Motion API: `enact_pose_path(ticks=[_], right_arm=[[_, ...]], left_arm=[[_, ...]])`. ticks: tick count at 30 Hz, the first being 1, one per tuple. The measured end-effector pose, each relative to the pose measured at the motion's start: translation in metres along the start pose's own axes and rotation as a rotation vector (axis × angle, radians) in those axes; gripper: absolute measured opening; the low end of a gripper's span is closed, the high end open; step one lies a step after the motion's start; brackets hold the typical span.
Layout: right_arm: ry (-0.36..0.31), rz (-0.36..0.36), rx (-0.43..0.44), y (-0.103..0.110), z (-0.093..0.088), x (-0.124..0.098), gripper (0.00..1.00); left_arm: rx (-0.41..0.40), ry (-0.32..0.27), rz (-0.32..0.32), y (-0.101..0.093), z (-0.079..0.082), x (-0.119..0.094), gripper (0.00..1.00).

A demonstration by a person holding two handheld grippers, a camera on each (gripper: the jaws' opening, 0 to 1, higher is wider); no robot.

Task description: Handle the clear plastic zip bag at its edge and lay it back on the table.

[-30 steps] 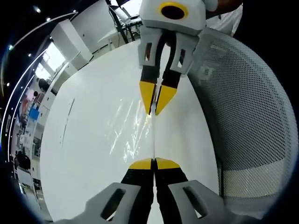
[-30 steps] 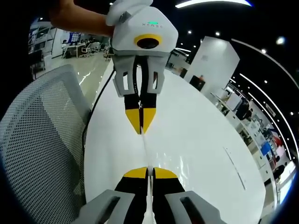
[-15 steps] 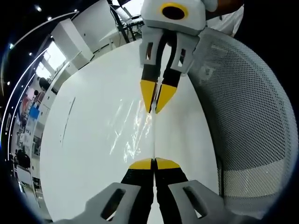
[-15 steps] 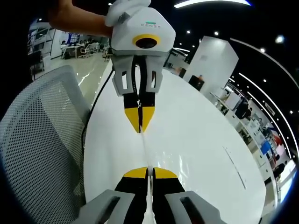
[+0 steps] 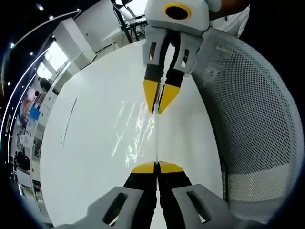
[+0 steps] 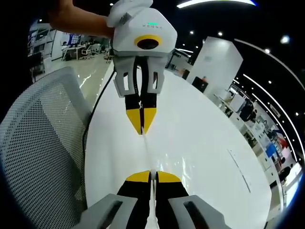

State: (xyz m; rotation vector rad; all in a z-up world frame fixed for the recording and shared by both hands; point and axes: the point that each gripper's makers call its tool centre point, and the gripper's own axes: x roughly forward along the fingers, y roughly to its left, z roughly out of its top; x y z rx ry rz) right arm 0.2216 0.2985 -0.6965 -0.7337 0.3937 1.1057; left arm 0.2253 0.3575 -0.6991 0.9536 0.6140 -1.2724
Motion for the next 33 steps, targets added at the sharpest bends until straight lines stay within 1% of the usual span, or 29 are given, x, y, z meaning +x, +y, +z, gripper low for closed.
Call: enact_pose_path(ticks=[19,33], right_arm=[[-0.001,-0.001,0.002,-0.0005,0.0006,0.0004,0.00],[0.006,-0.005,0.008,-0.0021,-0.0046,-0.0015,0.00]], left_arm=[[-0.009,0.008,0.004,0.0001,-0.0052,-0.0035,0.00],[-0.013,0.017,0.002,-0.0002,-0.0078,-0.0039,0.00]])
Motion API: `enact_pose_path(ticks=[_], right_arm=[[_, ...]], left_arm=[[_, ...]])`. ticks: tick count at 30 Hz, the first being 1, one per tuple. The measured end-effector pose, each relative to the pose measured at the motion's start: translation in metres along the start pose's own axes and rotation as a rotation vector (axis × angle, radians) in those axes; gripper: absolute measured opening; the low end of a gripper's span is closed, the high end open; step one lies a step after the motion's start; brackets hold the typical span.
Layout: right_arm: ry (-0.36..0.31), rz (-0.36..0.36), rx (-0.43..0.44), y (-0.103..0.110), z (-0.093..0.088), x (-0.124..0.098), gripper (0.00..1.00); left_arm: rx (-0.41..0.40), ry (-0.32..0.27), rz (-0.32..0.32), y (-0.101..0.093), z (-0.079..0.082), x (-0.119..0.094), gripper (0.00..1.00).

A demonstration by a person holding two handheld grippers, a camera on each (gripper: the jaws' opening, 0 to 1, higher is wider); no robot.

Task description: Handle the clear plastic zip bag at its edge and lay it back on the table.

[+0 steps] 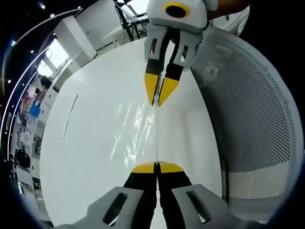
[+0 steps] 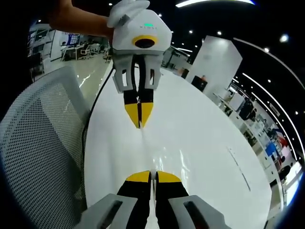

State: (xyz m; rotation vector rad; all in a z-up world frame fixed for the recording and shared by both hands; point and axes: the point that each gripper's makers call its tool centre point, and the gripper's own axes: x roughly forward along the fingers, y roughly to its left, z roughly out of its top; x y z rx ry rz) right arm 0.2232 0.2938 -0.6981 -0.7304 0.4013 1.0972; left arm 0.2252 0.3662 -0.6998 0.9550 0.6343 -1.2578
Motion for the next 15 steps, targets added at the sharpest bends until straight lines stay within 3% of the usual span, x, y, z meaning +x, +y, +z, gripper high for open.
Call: enact_pose_path(ticks=[15], right_arm=[[0.002,-0.010,0.014,-0.0024,-0.0031,-0.0023,0.00]], left_arm=[[-0.011,-0.003,0.002,-0.0003,-0.0009,-0.0013,0.00]])
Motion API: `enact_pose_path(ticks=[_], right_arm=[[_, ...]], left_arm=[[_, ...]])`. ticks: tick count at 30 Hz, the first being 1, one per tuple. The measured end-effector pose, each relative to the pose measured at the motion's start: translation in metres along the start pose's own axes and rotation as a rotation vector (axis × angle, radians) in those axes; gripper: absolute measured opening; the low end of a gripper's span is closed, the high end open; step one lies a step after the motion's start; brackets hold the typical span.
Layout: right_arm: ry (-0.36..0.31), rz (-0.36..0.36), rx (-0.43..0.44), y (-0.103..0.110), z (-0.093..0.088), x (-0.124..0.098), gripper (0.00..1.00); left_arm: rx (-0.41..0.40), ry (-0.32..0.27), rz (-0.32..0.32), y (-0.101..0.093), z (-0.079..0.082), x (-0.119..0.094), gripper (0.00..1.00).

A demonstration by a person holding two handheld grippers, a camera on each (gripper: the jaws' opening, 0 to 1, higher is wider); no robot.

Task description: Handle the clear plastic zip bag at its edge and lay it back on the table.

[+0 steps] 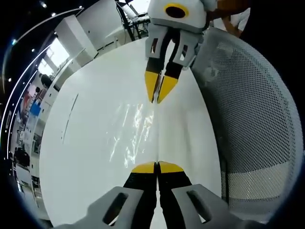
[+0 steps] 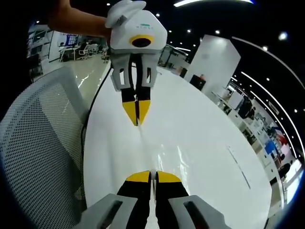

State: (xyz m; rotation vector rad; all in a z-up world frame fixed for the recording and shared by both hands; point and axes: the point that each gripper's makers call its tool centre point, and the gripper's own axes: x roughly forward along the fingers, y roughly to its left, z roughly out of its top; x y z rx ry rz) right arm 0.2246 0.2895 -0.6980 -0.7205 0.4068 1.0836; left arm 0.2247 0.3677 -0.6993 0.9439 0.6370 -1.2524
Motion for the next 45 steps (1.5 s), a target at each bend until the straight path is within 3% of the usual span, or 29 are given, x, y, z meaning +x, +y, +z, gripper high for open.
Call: enact_pose_path(ticks=[45], right_arm=[[0.003,-0.013,0.022,-0.0032,-0.0046,-0.0019,0.00]], left_arm=[[-0.019,0.009,0.004,0.0011,-0.0089,-0.0045,0.00]])
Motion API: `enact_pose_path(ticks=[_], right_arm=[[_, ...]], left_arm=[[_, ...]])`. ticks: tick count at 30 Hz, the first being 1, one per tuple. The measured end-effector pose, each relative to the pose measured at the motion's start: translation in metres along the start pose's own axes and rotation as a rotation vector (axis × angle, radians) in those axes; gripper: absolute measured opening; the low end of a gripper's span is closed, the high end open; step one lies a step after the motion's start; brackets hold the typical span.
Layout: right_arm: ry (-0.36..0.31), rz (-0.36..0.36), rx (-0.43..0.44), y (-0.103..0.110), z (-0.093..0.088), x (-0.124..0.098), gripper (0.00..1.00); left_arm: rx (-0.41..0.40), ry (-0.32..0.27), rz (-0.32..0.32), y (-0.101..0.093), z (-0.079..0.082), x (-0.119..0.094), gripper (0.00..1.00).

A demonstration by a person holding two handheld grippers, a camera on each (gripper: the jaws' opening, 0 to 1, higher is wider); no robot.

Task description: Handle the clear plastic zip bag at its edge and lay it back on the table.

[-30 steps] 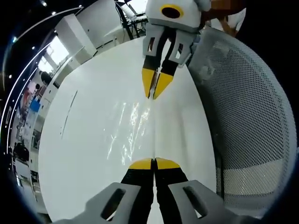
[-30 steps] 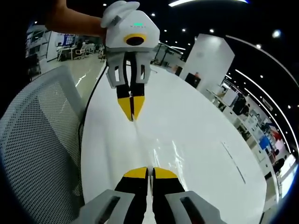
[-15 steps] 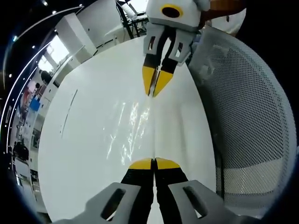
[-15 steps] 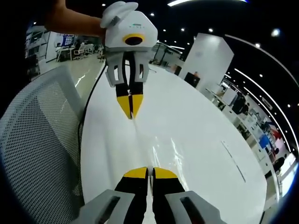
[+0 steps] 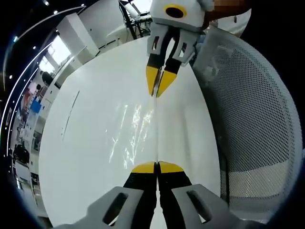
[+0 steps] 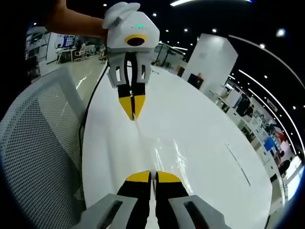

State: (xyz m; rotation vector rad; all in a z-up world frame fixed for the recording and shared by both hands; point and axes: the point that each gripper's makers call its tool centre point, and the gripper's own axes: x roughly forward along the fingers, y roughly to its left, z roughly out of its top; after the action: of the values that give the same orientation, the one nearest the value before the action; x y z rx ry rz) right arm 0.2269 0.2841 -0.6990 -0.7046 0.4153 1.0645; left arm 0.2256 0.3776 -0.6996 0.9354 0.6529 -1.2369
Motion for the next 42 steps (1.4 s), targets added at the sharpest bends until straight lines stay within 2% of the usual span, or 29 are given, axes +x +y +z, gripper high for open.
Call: enact_pose_path(ticks=[42], right_arm=[[0.002,-0.008,0.021,-0.0011,-0.0056,-0.0026,0.00]], left_arm=[[-0.006,0.007,0.002,0.0022,-0.0023,-0.0025,0.00]])
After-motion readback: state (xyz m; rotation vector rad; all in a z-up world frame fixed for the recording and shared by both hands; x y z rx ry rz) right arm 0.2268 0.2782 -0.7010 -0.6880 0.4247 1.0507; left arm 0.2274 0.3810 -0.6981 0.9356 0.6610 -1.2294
